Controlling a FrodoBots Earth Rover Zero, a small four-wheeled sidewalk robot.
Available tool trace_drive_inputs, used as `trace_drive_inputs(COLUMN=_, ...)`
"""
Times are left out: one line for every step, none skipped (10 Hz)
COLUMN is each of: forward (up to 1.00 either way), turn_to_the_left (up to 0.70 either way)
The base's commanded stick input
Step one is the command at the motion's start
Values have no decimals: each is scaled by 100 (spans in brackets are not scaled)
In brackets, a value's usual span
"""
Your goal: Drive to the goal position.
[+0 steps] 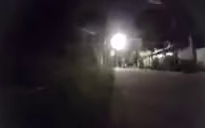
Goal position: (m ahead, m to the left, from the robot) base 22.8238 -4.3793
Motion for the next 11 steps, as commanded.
trace_drive_inputs(forward=0, turn_to_the_left=0)
trace_drive_inputs(forward=0, turn_to_the_left=0)
trace_drive_inputs(forward=0, turn_to_the_left=0)
trace_drive_inputs(forward=0, turn_to_the_left=0)
trace_drive_inputs(forward=0, turn_to_the_left=0)
trace_drive_inputs(forward=0, turn_to_the_left=-53)
trace_drive_inputs(forward=0, turn_to_the_left=-70)
trace_drive_inputs(forward=0, turn_to_the_left=-70)
trace_drive_inputs(forward=0, turn_to_the_left=-70)
trace_drive_inputs(forward=0, turn_to_the_left=-70)
trace_drive_inputs(forward=0, turn_to_the_left=-70)
